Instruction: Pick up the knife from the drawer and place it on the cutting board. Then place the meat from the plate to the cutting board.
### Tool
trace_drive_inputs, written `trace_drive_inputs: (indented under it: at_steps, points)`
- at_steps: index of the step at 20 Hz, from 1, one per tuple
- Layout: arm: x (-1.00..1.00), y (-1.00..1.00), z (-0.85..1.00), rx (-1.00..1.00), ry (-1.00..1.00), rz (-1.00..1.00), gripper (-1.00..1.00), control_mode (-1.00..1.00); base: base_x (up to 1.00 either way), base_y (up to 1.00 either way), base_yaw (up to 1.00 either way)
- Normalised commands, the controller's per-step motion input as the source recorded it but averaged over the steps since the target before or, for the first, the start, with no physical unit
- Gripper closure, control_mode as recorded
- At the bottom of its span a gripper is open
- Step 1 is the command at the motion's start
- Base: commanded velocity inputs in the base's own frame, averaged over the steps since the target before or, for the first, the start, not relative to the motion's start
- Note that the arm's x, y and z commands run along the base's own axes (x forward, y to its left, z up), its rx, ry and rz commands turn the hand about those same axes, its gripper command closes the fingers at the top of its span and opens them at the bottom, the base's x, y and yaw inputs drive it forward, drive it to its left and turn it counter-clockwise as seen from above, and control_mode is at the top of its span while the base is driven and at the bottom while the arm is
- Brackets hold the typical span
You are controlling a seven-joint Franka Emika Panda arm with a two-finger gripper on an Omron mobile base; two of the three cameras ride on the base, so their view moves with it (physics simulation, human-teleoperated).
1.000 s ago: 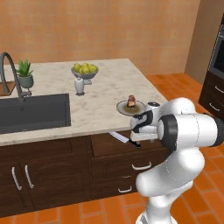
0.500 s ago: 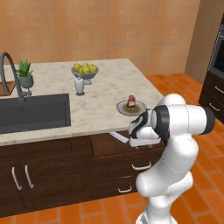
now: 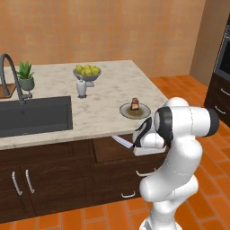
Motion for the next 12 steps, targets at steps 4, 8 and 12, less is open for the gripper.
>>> trace_drive_inputs:
  at_steps: [4, 8, 12]
  points:
    - [-0.80, -0.03, -0.02, 0.00, 0.00, 0.00, -1.00, -1.00, 0.00, 0.00, 0.00]
    - [-0.94, 0.00, 0.00, 0.00, 0.00, 0.00, -1.00, -1.00, 0.00, 0.00, 0.00]
    - [-0.96, 0.00, -0.01, 0.00, 0.01, 0.00, -1.00, -1.00, 0.00, 0.00, 0.00]
